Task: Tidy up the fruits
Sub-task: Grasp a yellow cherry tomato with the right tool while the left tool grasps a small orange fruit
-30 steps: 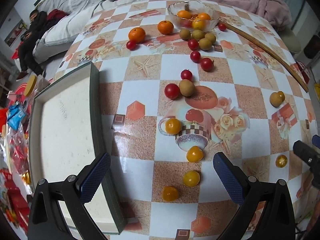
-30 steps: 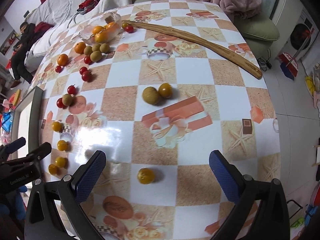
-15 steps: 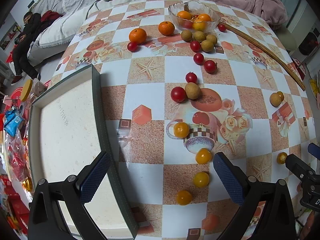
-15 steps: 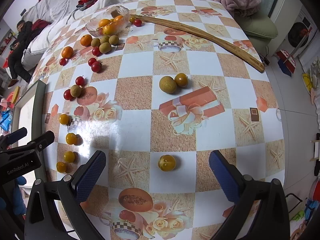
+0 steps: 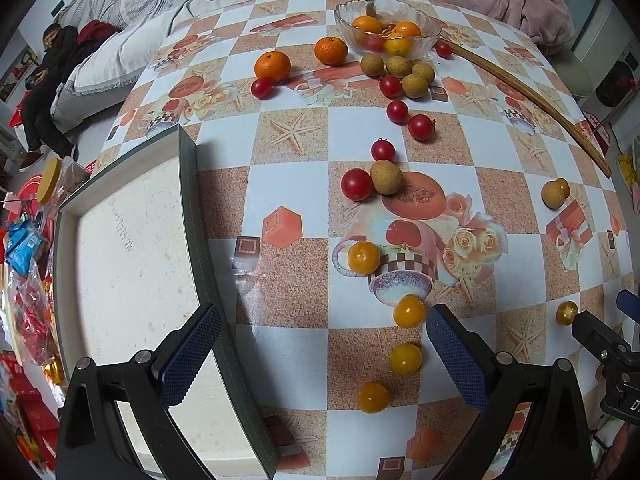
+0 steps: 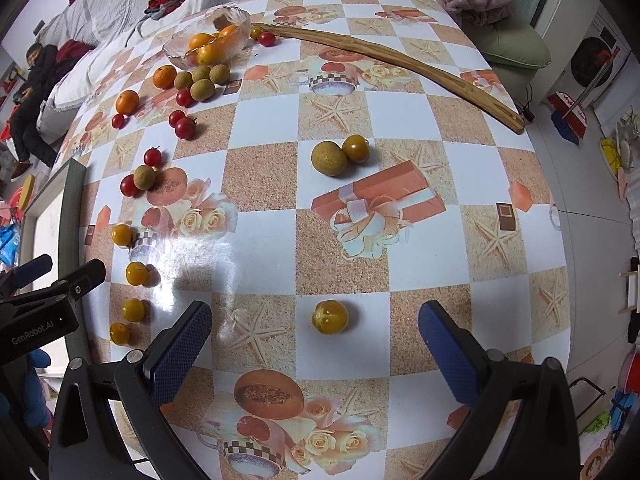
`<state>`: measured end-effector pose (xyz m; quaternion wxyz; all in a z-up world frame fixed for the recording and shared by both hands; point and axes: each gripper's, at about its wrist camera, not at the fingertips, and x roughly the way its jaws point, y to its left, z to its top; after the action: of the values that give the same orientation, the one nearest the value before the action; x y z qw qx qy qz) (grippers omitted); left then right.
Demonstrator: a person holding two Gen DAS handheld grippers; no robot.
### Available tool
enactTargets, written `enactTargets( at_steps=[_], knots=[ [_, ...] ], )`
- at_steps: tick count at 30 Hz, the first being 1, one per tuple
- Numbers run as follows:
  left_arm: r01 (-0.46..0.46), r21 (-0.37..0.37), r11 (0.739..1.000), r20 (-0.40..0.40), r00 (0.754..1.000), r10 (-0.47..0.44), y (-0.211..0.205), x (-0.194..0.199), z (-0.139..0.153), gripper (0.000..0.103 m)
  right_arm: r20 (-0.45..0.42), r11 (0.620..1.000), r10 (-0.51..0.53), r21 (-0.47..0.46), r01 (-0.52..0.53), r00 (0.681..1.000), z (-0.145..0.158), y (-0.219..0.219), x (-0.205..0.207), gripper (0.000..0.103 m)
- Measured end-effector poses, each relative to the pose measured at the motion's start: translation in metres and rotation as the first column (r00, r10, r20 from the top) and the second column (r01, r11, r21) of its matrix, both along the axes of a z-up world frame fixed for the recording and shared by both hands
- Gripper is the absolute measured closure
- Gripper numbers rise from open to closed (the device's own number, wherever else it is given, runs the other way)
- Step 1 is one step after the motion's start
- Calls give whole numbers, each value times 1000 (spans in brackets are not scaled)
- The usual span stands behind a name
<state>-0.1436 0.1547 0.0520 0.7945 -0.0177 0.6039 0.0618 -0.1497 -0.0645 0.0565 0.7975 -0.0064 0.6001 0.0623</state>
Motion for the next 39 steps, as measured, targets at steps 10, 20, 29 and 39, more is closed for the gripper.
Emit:
enactTargets(
  at_steps=[10, 20, 29, 39],
  knots=[
    [3, 6, 1000, -4, 1000, -3, 1, 2, -2, 0, -6, 1000, -10, 1, 10, 1000, -2, -3, -1, 0],
    [10, 6, 1000, -9, 1000, -9, -2, 7, -5, 0, -21, 1000, -19, 3, 19, 1000, -7, -6, -1, 0],
    [4, 9, 1000, -19, 1000, -4, 1, 14, -14, 0, -40, 999, -33, 2, 33, 999, -17, -10, -2, 0],
    [30, 6, 1000, -15, 999, -30, 0, 29, -30, 0, -52, 999, -35, 7, 36, 998, -32, -11, -2, 0]
  ],
)
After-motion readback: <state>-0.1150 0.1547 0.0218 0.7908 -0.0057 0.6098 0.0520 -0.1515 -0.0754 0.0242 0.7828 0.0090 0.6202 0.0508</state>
